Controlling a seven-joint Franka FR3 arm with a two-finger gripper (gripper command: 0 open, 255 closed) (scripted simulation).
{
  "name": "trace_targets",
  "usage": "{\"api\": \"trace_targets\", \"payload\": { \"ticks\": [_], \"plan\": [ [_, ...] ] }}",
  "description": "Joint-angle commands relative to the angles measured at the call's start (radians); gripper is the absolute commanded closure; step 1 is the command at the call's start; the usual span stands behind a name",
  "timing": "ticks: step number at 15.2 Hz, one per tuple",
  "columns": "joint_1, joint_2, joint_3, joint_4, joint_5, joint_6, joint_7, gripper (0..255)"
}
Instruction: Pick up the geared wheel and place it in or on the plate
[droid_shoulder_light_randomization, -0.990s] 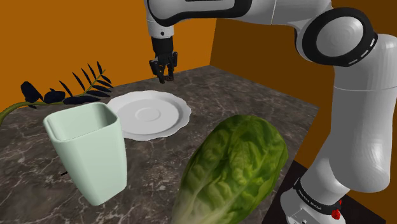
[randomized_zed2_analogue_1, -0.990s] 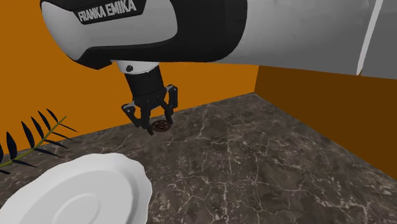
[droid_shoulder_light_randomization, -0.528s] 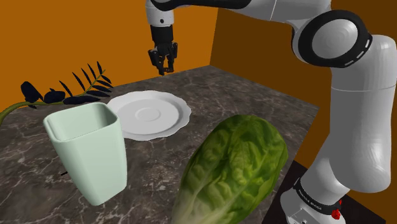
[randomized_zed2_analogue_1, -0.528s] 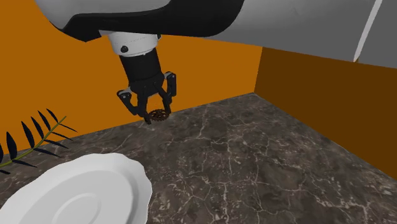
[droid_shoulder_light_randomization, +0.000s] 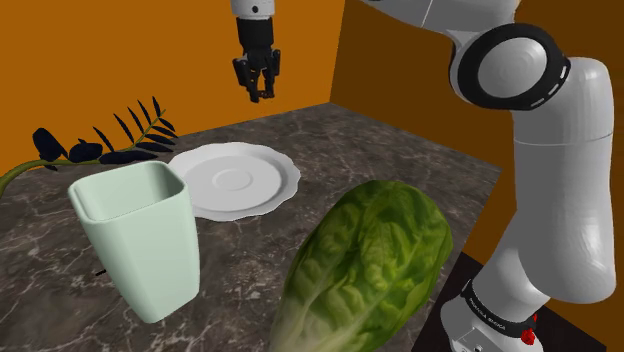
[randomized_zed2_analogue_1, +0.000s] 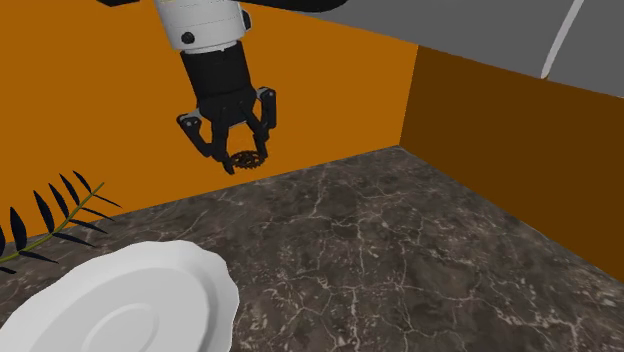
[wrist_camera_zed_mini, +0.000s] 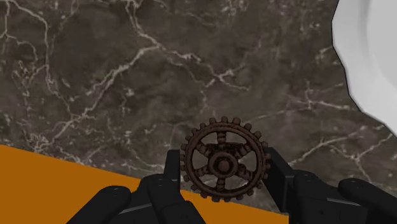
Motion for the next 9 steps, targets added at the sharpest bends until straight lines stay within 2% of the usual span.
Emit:
{"api": "trace_targets", "payload": {
  "ticks": [1,5,9],
  "plan": [
    [0.013,-0.014,0.006,-0.012,0.002,-0.005,0.019,255],
    [0.051,-0.099,0.032,-0.139,0.016,0.027,0.100,255],
    [0.096,-0.156,0.059,-0.220,0.027,0.042,0.181,255]
  ]
}}
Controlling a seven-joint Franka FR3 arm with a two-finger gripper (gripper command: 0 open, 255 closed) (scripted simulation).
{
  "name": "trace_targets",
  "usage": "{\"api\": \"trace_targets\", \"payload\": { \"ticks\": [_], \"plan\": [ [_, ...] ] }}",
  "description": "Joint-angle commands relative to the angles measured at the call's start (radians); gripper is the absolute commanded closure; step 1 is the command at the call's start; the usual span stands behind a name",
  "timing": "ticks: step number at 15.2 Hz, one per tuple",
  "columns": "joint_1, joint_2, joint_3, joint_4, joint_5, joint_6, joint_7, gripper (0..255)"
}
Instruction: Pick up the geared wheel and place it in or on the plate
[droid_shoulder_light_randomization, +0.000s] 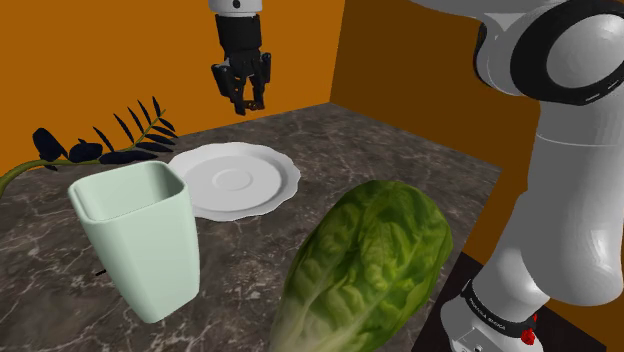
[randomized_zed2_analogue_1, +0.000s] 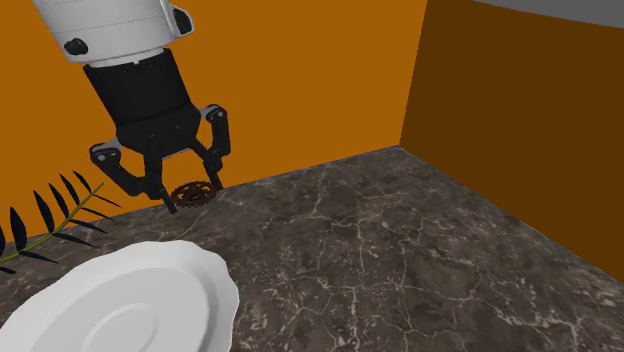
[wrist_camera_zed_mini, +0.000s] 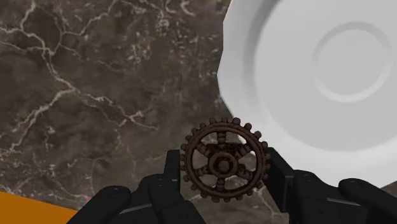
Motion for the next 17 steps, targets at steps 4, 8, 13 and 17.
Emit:
{"api": "trace_targets", "payload": {
  "ticks": [4,8,13,17],
  "plan": [
    [0.061,-0.049,0.036,-0.063,0.011,0.003,0.104,255],
    [0.115,-0.065,0.068,-0.083,0.015,-0.003,0.190,255],
    [0.123,-0.085,0.077,-0.166,0.023,0.057,0.220,255],
    [0.117,-0.098,0.075,-0.237,0.027,0.116,0.223,255]
  ]
}}
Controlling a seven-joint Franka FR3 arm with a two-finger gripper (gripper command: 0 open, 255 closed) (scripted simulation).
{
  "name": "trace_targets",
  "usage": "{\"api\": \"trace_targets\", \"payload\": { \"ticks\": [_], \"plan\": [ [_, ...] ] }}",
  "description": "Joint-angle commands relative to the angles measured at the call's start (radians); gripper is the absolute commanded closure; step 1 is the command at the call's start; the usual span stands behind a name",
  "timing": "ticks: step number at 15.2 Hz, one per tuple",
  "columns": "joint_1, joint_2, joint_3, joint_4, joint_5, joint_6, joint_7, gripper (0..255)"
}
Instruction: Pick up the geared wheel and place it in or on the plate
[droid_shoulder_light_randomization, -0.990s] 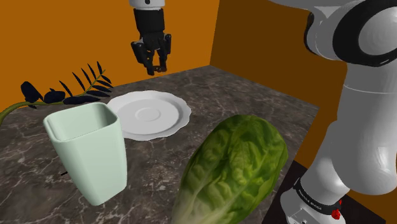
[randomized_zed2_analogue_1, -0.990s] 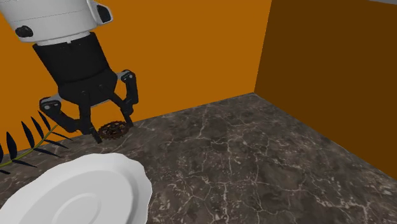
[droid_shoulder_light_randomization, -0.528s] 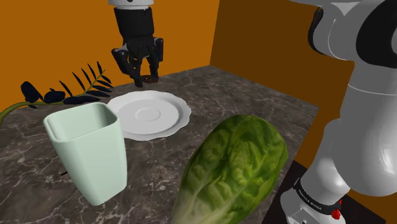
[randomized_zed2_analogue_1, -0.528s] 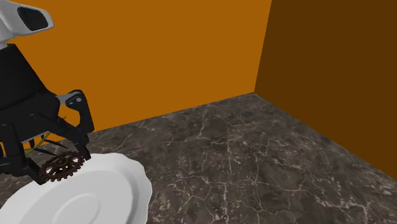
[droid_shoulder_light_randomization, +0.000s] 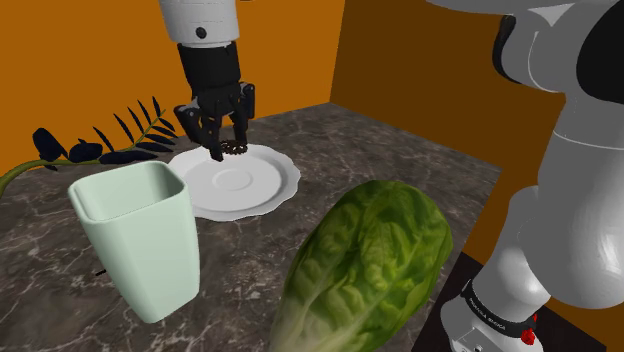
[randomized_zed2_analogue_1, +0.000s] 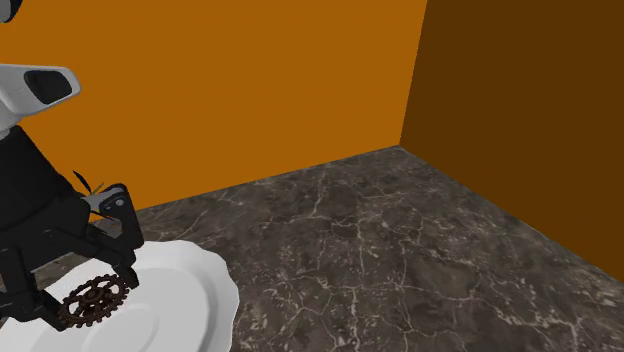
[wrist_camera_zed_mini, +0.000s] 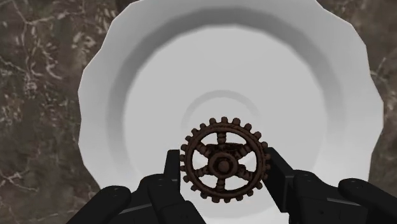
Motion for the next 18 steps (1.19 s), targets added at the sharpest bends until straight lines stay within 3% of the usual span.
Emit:
{"api": "trace_targets", "payload": {
  "ticks": [1,6,14,15,18],
  "plan": [
    [-0.004,-0.004,-0.001,-0.032,0.001,0.029,0.000,255],
    [-0.009,-0.012,-0.003,-0.115,0.003,0.105,0.006,255],
    [-0.009,-0.012,-0.003,-0.115,0.003,0.105,0.006,255],
    [-0.009,-0.011,-0.003,-0.115,0.003,0.105,0.006,0],
    [-0.009,-0.011,-0.003,-0.115,0.003,0.105,0.006,0]
  ]
}}
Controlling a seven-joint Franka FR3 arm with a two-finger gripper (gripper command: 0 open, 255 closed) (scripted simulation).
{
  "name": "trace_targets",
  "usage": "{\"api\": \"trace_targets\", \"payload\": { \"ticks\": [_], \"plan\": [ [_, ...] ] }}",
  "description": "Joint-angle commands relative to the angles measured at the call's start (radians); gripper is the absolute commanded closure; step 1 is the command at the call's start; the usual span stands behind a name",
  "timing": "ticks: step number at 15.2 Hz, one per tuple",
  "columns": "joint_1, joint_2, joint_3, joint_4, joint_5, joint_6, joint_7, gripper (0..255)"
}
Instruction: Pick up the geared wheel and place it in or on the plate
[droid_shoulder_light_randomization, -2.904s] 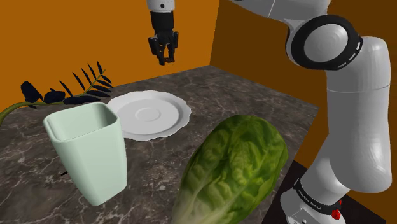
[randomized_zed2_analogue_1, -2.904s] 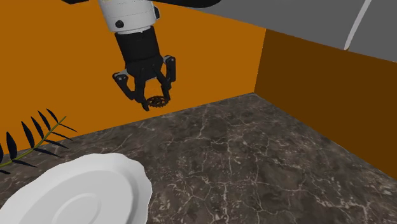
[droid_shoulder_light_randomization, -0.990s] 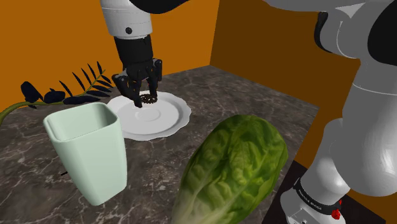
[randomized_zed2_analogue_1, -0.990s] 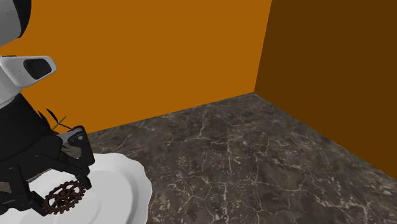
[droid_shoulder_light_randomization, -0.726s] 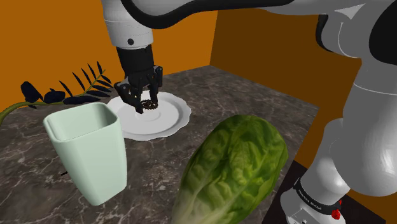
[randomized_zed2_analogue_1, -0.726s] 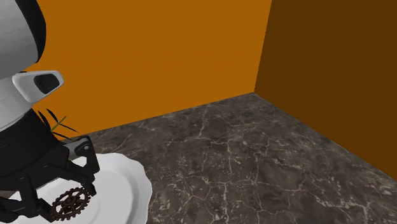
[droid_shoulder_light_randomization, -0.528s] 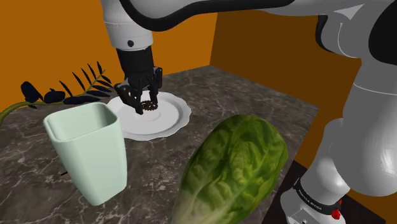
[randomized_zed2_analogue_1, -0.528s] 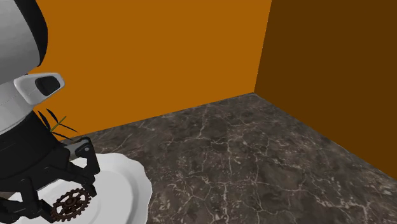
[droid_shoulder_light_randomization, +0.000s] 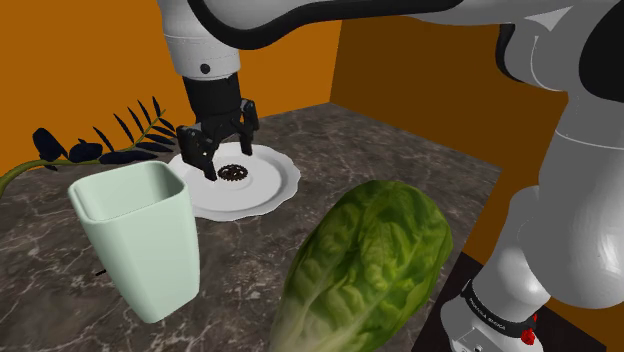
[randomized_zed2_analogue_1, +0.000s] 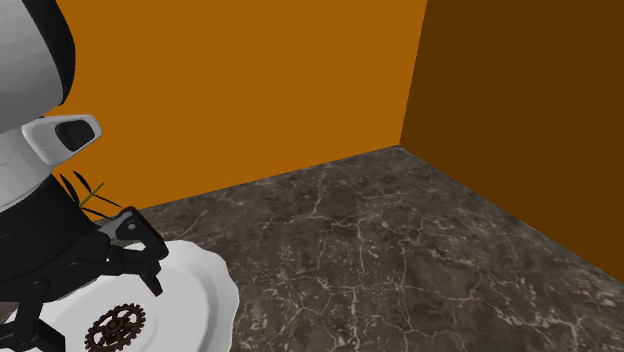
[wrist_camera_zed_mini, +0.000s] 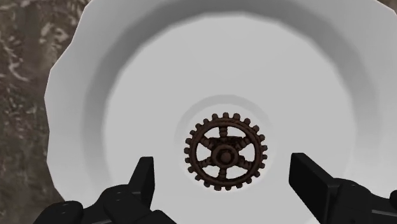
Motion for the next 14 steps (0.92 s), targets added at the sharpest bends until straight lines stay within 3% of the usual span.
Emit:
{"api": "trace_targets", "payload": {
  "ticks": [1,2,6,14],
  "plan": [
    [0.000,0.000,0.000,0.000,0.000,0.000,0.000,0],
    [0.000,0.000,0.000,0.000,0.000,0.000,0.000,0],
    [0.021,0.037,0.006,0.177,-0.012,-0.142,0.001,0],
    [0.021,0.037,0.006,0.176,-0.012,-0.142,0.001,0]
  ]
}}
